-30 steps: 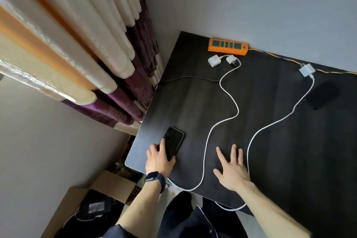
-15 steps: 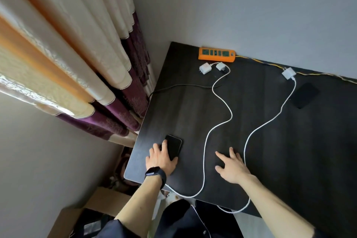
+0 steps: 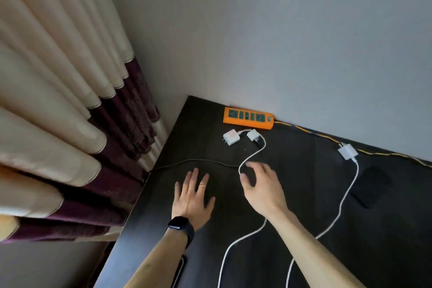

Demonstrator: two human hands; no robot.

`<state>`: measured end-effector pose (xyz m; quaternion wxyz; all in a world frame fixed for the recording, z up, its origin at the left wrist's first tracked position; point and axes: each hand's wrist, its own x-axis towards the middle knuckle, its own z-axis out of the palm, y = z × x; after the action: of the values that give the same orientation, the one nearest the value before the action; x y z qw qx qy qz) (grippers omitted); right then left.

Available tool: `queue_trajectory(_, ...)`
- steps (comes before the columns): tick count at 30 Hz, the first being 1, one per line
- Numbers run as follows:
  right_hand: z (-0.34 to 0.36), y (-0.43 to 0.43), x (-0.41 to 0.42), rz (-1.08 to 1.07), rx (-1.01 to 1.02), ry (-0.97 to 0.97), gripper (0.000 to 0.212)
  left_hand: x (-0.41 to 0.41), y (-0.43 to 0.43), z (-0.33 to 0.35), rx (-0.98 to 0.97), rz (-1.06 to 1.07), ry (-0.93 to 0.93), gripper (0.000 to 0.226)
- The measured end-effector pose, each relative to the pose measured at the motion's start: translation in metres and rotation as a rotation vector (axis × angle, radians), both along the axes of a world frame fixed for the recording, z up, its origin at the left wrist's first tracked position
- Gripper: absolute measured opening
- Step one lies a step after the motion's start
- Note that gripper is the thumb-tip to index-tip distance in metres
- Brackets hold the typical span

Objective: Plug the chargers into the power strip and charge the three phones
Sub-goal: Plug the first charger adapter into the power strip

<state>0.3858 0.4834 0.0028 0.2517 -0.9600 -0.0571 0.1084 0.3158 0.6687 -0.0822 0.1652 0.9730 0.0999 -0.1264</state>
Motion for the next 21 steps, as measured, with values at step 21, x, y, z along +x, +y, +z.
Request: queue_trajectory(21,-0.066,-0.011,0.124,0.134,-0.294,-0.447,0.049,0.037,0.008,-0.055,0.028,-0.014,-0.113,0.064)
